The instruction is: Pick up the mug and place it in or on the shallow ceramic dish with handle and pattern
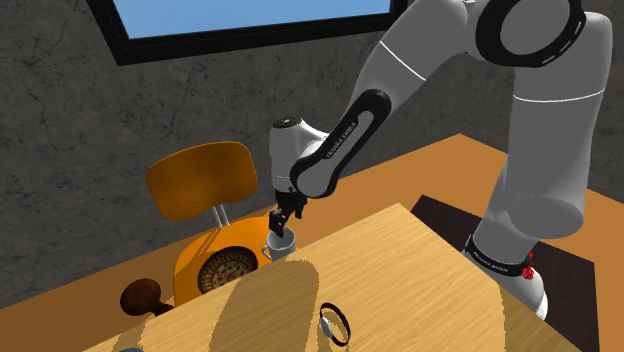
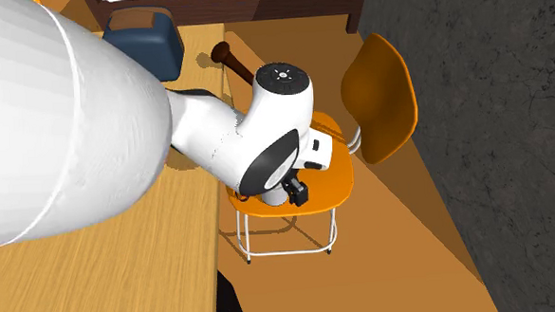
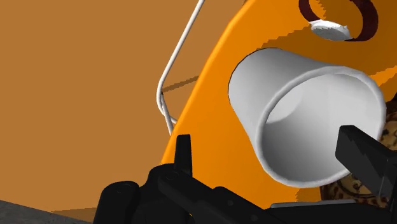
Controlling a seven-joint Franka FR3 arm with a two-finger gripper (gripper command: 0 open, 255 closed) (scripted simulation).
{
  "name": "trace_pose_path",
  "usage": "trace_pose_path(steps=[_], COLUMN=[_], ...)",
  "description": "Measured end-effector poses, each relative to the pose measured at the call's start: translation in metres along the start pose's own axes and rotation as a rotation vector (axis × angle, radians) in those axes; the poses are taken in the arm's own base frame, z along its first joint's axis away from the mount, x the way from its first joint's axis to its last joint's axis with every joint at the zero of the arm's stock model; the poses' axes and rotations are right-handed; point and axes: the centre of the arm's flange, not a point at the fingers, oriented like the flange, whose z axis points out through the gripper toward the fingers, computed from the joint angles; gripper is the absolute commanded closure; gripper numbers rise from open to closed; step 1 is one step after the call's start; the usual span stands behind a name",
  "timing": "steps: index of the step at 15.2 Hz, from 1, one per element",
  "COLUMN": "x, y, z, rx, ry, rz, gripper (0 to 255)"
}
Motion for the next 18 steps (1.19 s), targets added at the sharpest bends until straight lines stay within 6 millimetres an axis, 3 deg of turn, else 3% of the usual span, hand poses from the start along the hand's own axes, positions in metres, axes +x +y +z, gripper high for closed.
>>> trace_pose_path(steps=[6,12,13,18], x=[0.001,0.000,0.000,0.000], y=[-0.002,-0.002,-0.002,-0.002], z=[0.031,0.036,0.036,0.036], rx=[0.001,0.001,0.001,0.001], ry=[0.000,0.000,0.000,0.000], rz=[0.000,0.000,0.000,0.000], gripper=[0,0,255,255])
